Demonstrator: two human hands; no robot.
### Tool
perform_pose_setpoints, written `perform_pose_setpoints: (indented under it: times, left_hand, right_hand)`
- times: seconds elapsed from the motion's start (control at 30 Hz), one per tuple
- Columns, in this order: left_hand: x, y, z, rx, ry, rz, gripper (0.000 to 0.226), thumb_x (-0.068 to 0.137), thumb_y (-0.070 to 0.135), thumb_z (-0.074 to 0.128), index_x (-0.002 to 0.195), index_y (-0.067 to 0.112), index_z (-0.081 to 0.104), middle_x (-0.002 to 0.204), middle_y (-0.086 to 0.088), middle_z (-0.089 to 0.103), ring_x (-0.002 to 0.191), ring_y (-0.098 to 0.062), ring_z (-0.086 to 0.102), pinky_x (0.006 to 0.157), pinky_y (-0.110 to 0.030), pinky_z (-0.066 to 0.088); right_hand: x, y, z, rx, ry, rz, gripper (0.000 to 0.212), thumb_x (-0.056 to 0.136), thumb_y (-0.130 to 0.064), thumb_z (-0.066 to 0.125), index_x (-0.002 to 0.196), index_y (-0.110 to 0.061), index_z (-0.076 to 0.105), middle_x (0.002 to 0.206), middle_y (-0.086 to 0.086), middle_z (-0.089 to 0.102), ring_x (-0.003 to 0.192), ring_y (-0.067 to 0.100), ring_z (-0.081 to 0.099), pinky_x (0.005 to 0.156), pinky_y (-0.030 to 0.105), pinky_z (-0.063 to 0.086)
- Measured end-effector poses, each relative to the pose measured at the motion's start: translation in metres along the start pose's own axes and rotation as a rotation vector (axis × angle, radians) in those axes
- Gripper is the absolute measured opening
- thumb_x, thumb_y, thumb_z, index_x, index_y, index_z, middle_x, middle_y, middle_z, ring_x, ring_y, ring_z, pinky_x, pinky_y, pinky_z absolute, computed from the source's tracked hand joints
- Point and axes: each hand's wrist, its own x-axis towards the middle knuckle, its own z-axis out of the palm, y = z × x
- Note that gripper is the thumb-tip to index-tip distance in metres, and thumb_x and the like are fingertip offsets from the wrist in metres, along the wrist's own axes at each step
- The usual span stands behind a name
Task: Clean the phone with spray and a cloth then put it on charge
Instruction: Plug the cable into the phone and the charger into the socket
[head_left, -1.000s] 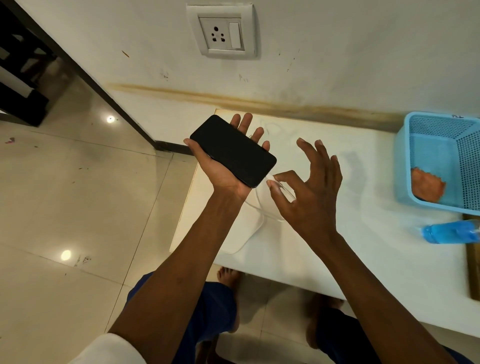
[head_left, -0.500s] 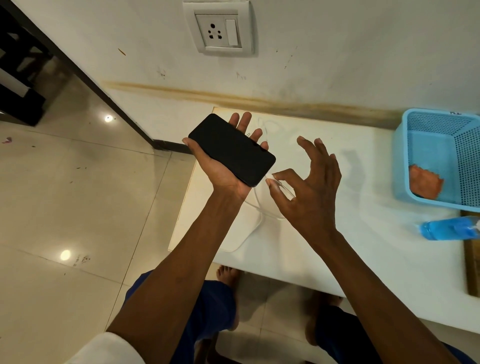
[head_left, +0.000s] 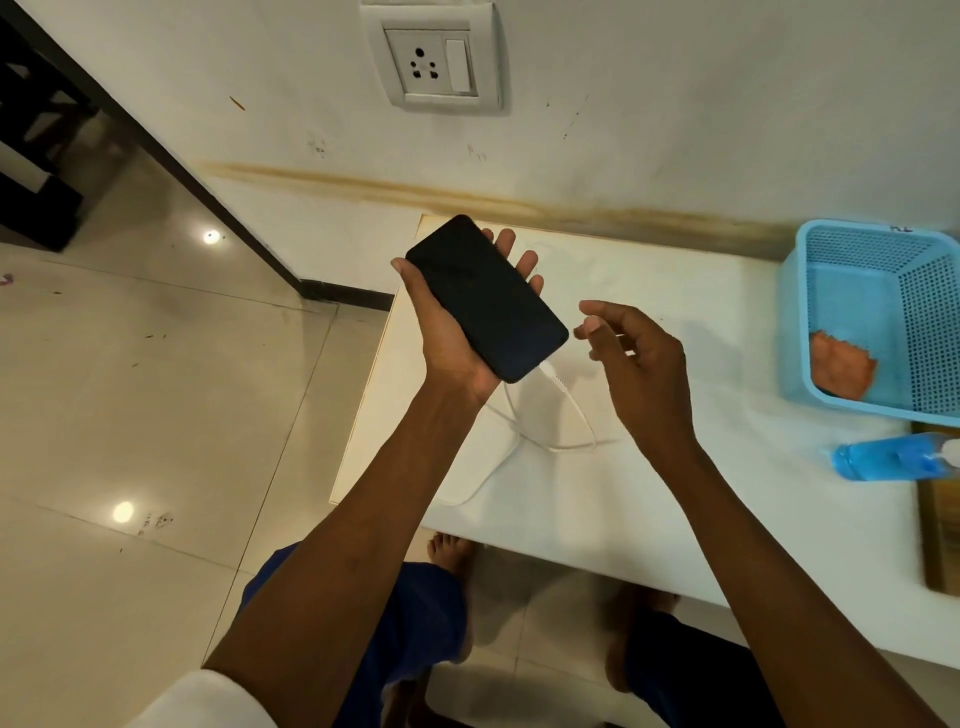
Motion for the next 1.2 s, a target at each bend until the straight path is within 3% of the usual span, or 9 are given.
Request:
perform_pose_setpoints:
  times: [0.07, 0.13, 0.27, 0.43, 0.57, 0.73, 0.83, 1.0, 1.2]
  left_hand:
    - [0.000, -0.003, 0.001, 0.054, 0.013, -0.036, 0.089, 0.086, 0.081, 0.026, 0.145, 0.017, 0.046, 0.147, -0.005, 0.051, 0.132, -0.032, 0.052, 0.110, -0.046, 0.041]
    - [0.000, -0.006, 0.001, 0.118, 0.032, -0.072, 0.089, 0.088, 0.080, 0.025, 0.148, 0.017, 0.044, 0.149, -0.007, 0.049, 0.129, -0.030, 0.053, 0.106, -0.045, 0.045]
    - [0.002, -0.012, 0.004, 0.168, 0.055, -0.097, 0.086, 0.090, 0.077, 0.022, 0.147, 0.016, 0.044, 0.143, -0.006, 0.055, 0.124, -0.028, 0.057, 0.099, -0.045, 0.049]
    - [0.003, -0.016, 0.006, 0.256, 0.075, -0.182, 0.091, 0.088, 0.079, 0.017, 0.143, 0.014, 0.050, 0.139, -0.007, 0.058, 0.124, -0.029, 0.057, 0.111, -0.052, 0.040]
    - [0.000, -0.023, 0.011, 0.379, 0.160, -0.193, 0.088, 0.090, 0.076, 0.013, 0.146, 0.017, 0.045, 0.142, -0.010, 0.055, 0.128, -0.030, 0.055, 0.109, -0.049, 0.043]
    - [-0.006, -0.038, 0.017, 0.654, 0.242, -0.226, 0.083, 0.092, 0.074, 0.019, 0.137, 0.014, 0.055, 0.127, -0.009, 0.066, 0.110, -0.030, 0.067, 0.093, -0.044, 0.056]
    - [-0.009, -0.046, 0.018, 0.771, 0.217, -0.260, 0.082, 0.093, 0.073, 0.020, 0.138, 0.013, 0.055, 0.127, -0.009, 0.066, 0.107, -0.028, 0.068, 0.094, -0.043, 0.056]
    - [-0.011, -0.052, 0.017, 0.800, 0.205, -0.327, 0.083, 0.094, 0.072, 0.022, 0.136, 0.008, 0.056, 0.128, -0.011, 0.066, 0.112, -0.030, 0.066, 0.103, -0.045, 0.049]
    - [-0.012, -0.054, 0.020, 0.813, 0.261, -0.346, 0.080, 0.096, 0.069, 0.029, 0.122, 0.001, 0.062, 0.117, -0.015, 0.069, 0.104, -0.033, 0.069, 0.098, -0.047, 0.053]
  right_hand:
    - [0.003, 0.000, -0.003, 0.093, -0.086, 0.055, 0.019, 0.101, -0.029, 0.054, 0.110, -0.037, 0.069, 0.093, -0.022, 0.073, 0.079, 0.007, 0.068, 0.069, 0.024, 0.055]
    - [0.004, -0.001, -0.004, 0.169, -0.142, 0.102, 0.020, 0.101, -0.024, 0.055, 0.108, -0.032, 0.072, 0.092, -0.014, 0.075, 0.076, 0.013, 0.069, 0.066, 0.025, 0.056]
    - [0.003, 0.001, -0.010, 0.373, -0.205, 0.207, 0.020, 0.100, -0.019, 0.058, 0.113, -0.021, 0.074, 0.104, 0.000, 0.077, 0.087, 0.023, 0.073, 0.069, 0.028, 0.058]
    - [0.000, 0.006, -0.020, 0.476, -0.241, 0.249, 0.023, 0.098, -0.016, 0.060, 0.101, -0.032, 0.077, 0.105, -0.003, 0.077, 0.095, 0.019, 0.073, 0.071, 0.025, 0.059]
    - [0.000, 0.014, -0.028, 0.541, -0.155, 0.316, 0.019, 0.096, -0.015, 0.063, 0.103, -0.027, 0.076, 0.106, 0.000, 0.077, 0.097, 0.021, 0.074, 0.074, 0.026, 0.059]
    - [0.005, 0.024, -0.037, 0.554, 0.067, 0.442, 0.015, 0.095, -0.014, 0.064, 0.102, -0.023, 0.074, 0.102, -0.002, 0.077, 0.093, 0.019, 0.075, 0.074, 0.026, 0.060]
    - [0.004, 0.026, -0.040, 0.552, 0.157, 0.483, 0.014, 0.095, -0.013, 0.065, 0.096, -0.025, 0.073, 0.096, -0.006, 0.076, 0.088, 0.017, 0.075, 0.071, 0.024, 0.060]
    - [0.000, 0.028, -0.039, 0.523, 0.229, 0.538, 0.012, 0.094, -0.011, 0.066, 0.101, -0.018, 0.072, 0.097, -0.002, 0.074, 0.085, 0.016, 0.074, 0.072, 0.026, 0.062]
    - [-0.005, 0.031, -0.039, 0.534, 0.246, 0.609, 0.014, 0.094, -0.007, 0.065, 0.106, -0.010, 0.072, 0.100, 0.005, 0.073, 0.084, 0.020, 0.073, 0.071, 0.027, 0.062]
